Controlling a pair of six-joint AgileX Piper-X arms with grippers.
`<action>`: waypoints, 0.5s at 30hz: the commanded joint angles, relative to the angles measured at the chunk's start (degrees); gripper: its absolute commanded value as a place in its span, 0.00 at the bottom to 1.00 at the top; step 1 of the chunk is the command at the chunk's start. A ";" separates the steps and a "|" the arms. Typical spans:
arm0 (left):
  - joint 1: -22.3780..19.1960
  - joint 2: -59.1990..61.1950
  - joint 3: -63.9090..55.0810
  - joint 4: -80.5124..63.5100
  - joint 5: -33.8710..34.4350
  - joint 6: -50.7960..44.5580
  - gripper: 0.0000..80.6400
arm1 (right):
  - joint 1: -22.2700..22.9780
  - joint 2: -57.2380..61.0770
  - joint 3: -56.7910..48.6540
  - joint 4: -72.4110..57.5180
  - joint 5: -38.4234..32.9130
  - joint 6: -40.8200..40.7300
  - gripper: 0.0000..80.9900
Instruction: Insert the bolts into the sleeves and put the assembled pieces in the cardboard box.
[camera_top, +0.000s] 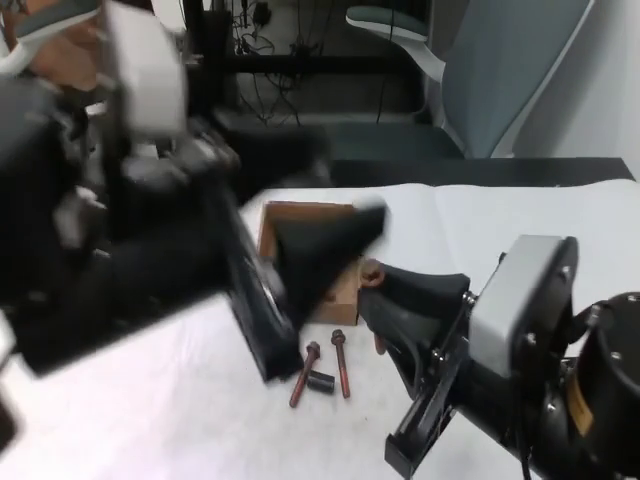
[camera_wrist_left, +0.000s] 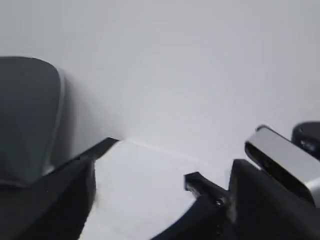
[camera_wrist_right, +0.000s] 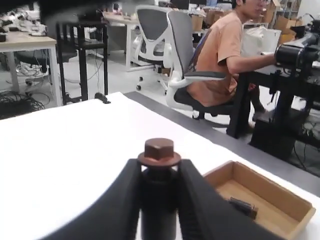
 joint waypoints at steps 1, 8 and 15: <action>2.45 -5.36 -0.19 6.37 -9.25 0.50 0.82 | -2.29 2.43 -1.46 -0.29 0.54 2.91 0.01; 7.34 -20.31 -0.19 30.60 -19.04 7.85 0.02 | -6.83 16.17 -12.46 5.73 -2.68 3.10 0.01; 8.08 -34.79 -0.10 40.06 -27.92 10.44 0.02 | -10.84 33.13 -29.17 15.35 -2.18 2.53 0.01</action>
